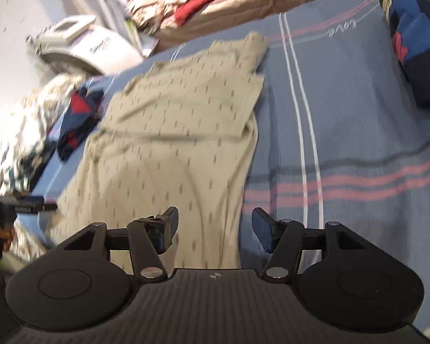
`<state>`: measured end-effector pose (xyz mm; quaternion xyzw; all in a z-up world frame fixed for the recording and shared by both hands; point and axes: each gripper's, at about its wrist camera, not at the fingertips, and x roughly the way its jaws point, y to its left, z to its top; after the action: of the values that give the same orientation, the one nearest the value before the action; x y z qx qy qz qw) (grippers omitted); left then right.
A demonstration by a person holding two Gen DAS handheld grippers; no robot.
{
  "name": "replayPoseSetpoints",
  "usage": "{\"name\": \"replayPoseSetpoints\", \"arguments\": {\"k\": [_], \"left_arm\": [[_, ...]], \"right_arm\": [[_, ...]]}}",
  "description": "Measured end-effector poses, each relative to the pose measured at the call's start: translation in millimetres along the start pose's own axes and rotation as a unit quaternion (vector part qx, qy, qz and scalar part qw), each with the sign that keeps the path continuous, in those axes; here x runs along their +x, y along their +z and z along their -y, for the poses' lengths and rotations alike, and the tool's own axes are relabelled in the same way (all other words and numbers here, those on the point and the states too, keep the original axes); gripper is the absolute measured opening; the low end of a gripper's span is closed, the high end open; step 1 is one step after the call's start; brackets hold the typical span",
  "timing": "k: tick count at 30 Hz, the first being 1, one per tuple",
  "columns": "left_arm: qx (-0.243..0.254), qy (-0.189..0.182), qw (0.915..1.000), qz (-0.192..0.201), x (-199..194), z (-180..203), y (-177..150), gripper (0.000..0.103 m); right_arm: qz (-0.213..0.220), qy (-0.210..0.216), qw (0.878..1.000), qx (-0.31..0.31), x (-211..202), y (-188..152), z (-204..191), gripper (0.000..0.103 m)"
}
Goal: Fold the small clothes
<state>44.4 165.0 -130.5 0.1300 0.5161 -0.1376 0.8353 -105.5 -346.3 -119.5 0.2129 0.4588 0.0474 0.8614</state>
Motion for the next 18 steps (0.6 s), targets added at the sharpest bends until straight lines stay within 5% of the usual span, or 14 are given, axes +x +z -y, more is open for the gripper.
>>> {"name": "replayPoseSetpoints", "arguments": {"k": [15,18], "left_arm": [[-0.003,0.001,0.9996,0.027,-7,3,-36,0.101],[-0.010,-0.038,0.9989,0.024,-5,2,-38,0.101]], "right_arm": [[-0.073,-0.032,0.997,0.003,1,-54,-10,0.092],[-0.084,-0.013,0.996,0.011,7,-57,-9,0.093]]}}
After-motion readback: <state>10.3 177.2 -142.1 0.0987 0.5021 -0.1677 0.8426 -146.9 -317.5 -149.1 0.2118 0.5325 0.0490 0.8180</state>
